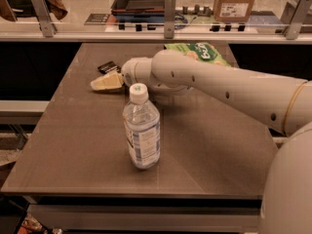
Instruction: Pick rxbar chocolate
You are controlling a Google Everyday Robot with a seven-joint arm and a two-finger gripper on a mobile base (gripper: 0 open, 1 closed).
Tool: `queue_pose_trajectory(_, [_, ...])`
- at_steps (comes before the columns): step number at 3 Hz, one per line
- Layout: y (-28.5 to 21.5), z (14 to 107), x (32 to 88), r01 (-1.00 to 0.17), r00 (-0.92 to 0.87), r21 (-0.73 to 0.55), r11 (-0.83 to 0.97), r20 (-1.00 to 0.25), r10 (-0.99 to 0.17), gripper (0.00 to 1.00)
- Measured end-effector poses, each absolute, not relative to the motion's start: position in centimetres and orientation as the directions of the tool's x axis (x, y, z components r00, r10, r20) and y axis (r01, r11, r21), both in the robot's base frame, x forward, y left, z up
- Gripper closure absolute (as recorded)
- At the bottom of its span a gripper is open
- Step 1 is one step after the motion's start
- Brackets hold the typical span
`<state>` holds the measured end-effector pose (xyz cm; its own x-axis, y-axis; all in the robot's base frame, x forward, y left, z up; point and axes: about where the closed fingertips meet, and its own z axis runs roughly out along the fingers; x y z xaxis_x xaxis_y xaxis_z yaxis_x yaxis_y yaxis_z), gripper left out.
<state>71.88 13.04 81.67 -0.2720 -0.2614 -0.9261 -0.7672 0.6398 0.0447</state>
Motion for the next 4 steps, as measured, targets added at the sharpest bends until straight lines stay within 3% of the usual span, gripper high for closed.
queue_pose_trajectory(1, [12.96,81.02,72.33,-0.765,-0.289,0.057,0.641,-0.920,-0.264,0.00])
queue_pose_trajectory(4, [12.96,81.39,72.34,-0.765,-0.290,0.057,0.641,-0.920,-0.264,0.65])
